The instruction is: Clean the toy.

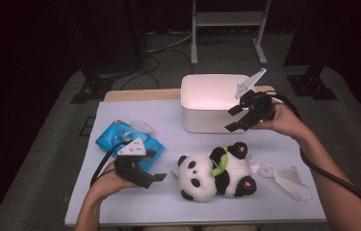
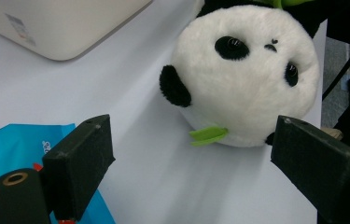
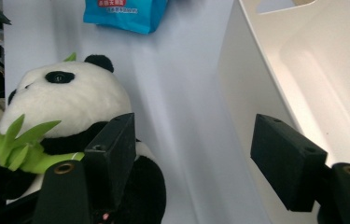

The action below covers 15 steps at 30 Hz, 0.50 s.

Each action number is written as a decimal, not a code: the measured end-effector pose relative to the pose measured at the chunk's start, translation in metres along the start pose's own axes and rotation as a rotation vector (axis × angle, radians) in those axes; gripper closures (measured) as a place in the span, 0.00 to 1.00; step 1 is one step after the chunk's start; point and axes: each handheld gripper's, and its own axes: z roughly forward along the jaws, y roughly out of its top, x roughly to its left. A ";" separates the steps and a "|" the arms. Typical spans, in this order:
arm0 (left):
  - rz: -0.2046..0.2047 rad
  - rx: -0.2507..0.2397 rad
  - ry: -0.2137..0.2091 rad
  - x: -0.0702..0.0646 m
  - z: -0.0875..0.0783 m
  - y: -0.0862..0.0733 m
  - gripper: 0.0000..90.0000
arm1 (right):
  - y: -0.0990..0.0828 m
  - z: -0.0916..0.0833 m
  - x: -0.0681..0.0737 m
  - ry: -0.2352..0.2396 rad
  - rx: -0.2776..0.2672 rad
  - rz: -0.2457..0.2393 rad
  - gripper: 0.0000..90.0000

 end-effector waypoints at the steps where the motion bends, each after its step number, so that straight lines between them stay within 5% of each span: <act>1: -0.001 -0.001 0.001 0.000 0.000 0.000 0.14 | 0.002 0.001 -0.002 0.001 0.001 -0.004 0.34; 15: -0.012 -0.012 -0.003 0.002 -0.003 -0.001 0.13 | 0.032 0.014 -0.018 -0.006 0.042 -0.061 0.42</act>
